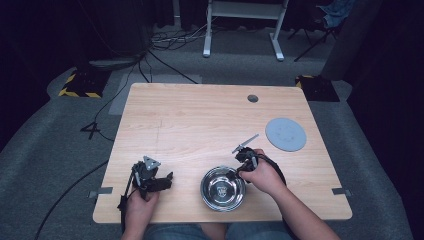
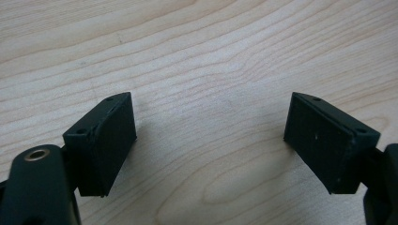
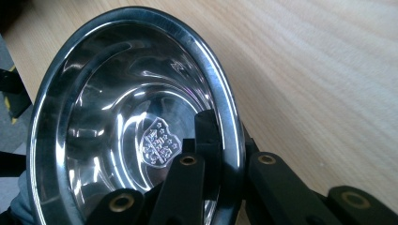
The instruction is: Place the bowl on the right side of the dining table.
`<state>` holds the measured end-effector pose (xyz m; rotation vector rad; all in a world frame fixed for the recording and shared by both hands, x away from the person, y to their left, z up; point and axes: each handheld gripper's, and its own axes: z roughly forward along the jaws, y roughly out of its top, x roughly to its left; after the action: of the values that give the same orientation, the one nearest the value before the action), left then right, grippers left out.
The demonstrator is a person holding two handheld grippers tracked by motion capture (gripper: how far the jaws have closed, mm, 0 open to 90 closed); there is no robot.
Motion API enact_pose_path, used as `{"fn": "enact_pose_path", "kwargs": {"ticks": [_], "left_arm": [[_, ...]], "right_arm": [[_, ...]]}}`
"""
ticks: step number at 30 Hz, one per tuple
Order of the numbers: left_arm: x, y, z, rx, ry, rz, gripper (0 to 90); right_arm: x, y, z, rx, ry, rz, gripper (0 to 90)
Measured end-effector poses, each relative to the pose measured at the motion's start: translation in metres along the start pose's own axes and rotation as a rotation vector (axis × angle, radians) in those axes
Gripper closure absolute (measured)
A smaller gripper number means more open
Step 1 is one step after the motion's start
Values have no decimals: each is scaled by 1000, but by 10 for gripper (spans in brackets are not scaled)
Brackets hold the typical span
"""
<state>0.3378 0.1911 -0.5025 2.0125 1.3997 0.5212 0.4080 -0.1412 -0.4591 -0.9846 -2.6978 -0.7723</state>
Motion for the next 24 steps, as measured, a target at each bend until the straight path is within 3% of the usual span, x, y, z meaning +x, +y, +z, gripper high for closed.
{"fn": "enact_pose_path", "kwargs": {"ticks": [1,8,24], "left_arm": [[0,0,0,0,0,0,171],[0,0,0,0,2,0,171],[0,5,5,5,-6,3,158]], "right_arm": [[0,1,-1,-19,-7,-29,875],[6,6,-16,-37,-27,-37,874],[-8,16,-47,-120,-79,25,874]]}}
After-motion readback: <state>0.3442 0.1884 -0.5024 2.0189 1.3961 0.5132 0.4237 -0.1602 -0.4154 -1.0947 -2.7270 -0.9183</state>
